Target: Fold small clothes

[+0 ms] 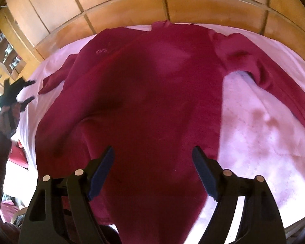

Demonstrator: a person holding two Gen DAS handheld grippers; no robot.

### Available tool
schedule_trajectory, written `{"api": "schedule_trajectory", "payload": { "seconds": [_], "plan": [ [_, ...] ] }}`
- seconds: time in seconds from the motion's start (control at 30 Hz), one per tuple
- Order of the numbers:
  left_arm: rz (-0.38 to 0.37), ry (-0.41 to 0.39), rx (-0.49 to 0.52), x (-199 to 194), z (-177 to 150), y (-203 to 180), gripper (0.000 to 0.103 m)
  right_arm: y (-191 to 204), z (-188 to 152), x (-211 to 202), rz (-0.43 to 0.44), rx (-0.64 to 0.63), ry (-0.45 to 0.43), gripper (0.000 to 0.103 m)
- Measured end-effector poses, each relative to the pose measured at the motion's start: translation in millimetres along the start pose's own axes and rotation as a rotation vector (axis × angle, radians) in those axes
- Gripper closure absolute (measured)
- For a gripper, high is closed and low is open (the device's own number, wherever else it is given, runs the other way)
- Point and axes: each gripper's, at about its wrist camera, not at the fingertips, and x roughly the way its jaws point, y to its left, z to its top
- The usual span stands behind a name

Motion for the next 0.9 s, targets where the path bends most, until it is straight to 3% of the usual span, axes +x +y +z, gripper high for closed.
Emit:
{"api": "schedule_trajectory", "payload": {
  "seconds": [0.03,0.07,0.17,0.3,0.4,0.47,0.53,0.57,0.6,0.67,0.73,0.9],
  "plan": [
    [0.012,0.012,0.041,10,0,-7,0.063,2,2,2,-0.005,-0.007,0.0,0.024],
    [0.034,0.028,0.095,15,-1,-13,0.1,3,4,3,-0.011,-0.014,0.0,0.024],
    [0.113,-0.016,0.183,21,3,-34,0.103,1,10,4,-0.02,-0.015,-0.009,0.024],
    [0.224,-0.18,0.127,-18,41,-9,0.103,-11,16,3,-0.041,0.005,-0.024,0.025],
    [0.323,-0.251,0.129,-44,63,11,0.103,-24,24,8,-0.066,0.033,-0.031,0.025],
    [0.315,-0.251,0.121,-55,70,21,0.103,-30,29,11,-0.072,0.053,-0.035,0.025],
    [0.21,-0.178,0.098,-54,70,30,0.103,-33,36,15,-0.069,0.07,-0.04,0.025],
    [0.19,-0.154,0.106,-52,66,31,0.093,-32,37,15,-0.069,0.07,-0.043,0.025],
    [0.179,-0.146,0.118,-49,62,29,0.068,-30,39,17,-0.067,0.068,-0.044,0.024],
    [0.128,-0.149,0.123,-46,53,26,0.04,-25,39,19,-0.064,0.056,-0.042,0.024],
    [0.075,-0.127,0.123,-42,44,26,0.037,-20,36,20,-0.062,0.041,-0.041,0.023],
    [0.044,-0.054,0.191,-11,29,2,0.037,-18,29,23,-0.052,0.061,-0.039,0.021]
  ]
}}
